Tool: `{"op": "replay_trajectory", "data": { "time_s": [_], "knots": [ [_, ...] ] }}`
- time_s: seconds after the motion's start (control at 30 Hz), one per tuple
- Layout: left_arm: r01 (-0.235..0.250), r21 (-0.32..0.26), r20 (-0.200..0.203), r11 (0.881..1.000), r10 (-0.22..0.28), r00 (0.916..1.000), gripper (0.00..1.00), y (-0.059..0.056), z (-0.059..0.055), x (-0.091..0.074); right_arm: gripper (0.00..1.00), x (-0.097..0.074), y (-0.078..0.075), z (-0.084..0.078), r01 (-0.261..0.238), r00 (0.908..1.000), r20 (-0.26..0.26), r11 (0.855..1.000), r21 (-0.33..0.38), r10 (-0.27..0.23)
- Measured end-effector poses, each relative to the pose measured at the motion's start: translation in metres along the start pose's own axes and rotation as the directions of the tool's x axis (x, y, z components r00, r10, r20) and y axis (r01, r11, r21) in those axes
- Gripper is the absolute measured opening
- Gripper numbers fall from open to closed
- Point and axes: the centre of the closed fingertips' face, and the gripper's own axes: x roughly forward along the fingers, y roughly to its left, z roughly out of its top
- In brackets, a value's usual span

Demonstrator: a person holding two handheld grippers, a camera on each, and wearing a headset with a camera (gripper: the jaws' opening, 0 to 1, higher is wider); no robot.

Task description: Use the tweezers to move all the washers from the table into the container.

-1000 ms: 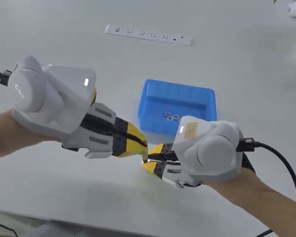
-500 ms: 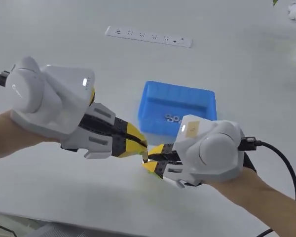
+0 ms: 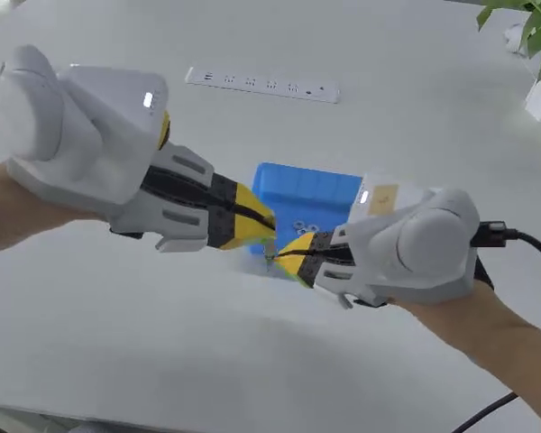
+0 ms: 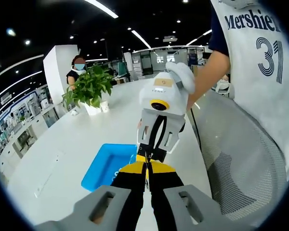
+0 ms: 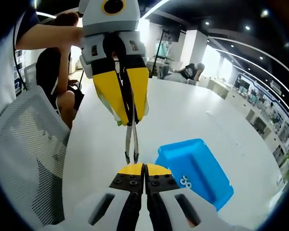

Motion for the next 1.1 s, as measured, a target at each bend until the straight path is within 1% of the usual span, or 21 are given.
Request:
{"op": "replay_trajectory", "data": {
  "time_s": [0.03,0.07,0.1,0.13,0.17,0.2,0.23,0.33,0.43,0.57,0.63,0.73,0.83,0.87,0.93,1.03,1.1],
  "knots": [
    [-0.008,0.014,-0.003,1.0,0.008,1.0,0.05,0.002,0.0,0.002,0.02,0.0,-0.002,-0.001,0.002,1.0,-0.002,1.0,0.011,-0.002],
    [-0.011,0.015,-0.017,1.0,0.012,0.9998,0.05,0.004,-0.005,0.004,0.02,0.0,-0.003,-0.003,0.002,1.0,-0.006,1.0,0.011,-0.002],
    [-0.004,0.0,-0.013,1.0,0.004,0.9999,0.05,0.003,-0.007,0.005,0.02,0.0,-0.002,-0.007,-0.004,0.9997,-0.026,1.0,0.009,0.004],
    [-0.003,0.004,-0.016,1.0,0.003,0.9999,0.05,0.001,-0.009,0.009,0.02,-0.001,-0.002,-0.014,0.007,0.9985,-0.055,1.0,-0.022,-0.008],
    [0.001,0.009,-0.022,1.0,-0.001,0.9998,0.05,-0.001,-0.01,0.01,0.02,-0.002,-0.001,-0.015,0.003,0.9986,-0.053,1.0,-0.026,-0.004],
    [0.008,0.007,-0.024,1.0,-0.008,0.9997,0.05,-0.002,-0.012,0.012,0.02,-0.003,0.001,-0.016,0.0,0.9986,-0.052,1.0,-0.015,0.0],
    [0.009,0.005,-0.023,1.0,-0.009,0.9997,0.05,-0.004,-0.012,0.013,0.02,-0.003,0.001,-0.017,0.001,0.9986,-0.053,1.0,-0.015,-0.002],
    [0.006,0.001,-0.017,1.0,-0.006,0.9998,0.05,-0.005,-0.013,0.014,0.02,-0.007,-0.003,-0.026,0.026,0.997,-0.072,1.0,0.003,-0.026],
    [0.002,0.002,-0.02,1.0,-0.002,0.9998,0.05,-0.006,-0.016,0.014,0.02,-0.01,-0.006,-0.032,0.039,0.9963,-0.078,0.999,0.021,-0.038],
    [-0.002,-0.015,-0.008,1.0,0.002,1.0,0.05,-0.007,-0.02,0.015,0.07,-0.01,-0.004,-0.037,0.038,0.996,-0.082,0.999,0.039,-0.034],
    [-0.004,-0.026,0.002,1.0,0.004,1.0,0.05,-0.009,-0.022,0.014,0.07,-0.009,-0.001,-0.039,0.031,0.9961,-0.084,0.998,0.046,-0.027],
    [-0.007,-0.045,0.018,0.999,0.008,0.9998,0.05,-0.011,-0.023,0.014,0.1,-0.006,0.006,-0.037,0.006,0.9977,-0.068,0.998,0.07,-0.001],
    [-0.008,-0.042,0.023,0.999,0.009,0.9997,0.05,-0.013,-0.024,0.014,0.11,0.0,0.012,-0.037,-0.011,0.9973,-0.072,0.998,0.059,0.016],
    [-0.008,-0.043,0.026,0.999,0.009,0.9996,0.05,-0.013,-0.023,0.015,0.12,0.002,0.016,-0.036,-0.025,0.9974,-0.066,0.998,0.062,0.029],
    [-0.006,-0.047,0.032,0.999,0.007,0.9995,0.05,-0.013,-0.022,0.015,0.13,0.006,0.019,-0.035,-0.036,0.9972,-0.064,0.998,0.059,0.04],
    [-0.004,-0.048,0.04,0.999,0.006,0.9992,0.05,-0.013,-0.02,0.015,0.14,0.01,0.02,-0.035,-0.044,0.9965,-0.069,0.998,0.047,0.047],
    [-0.002,-0.054,0.054,0.999,0.005,0.9985,0.05,-0.012,-0.017,0.014,0.16,0.012,0.02,-0.033,-0.052,0.9967,-0.059,0.997,0.058,0.055]
  ]
}}
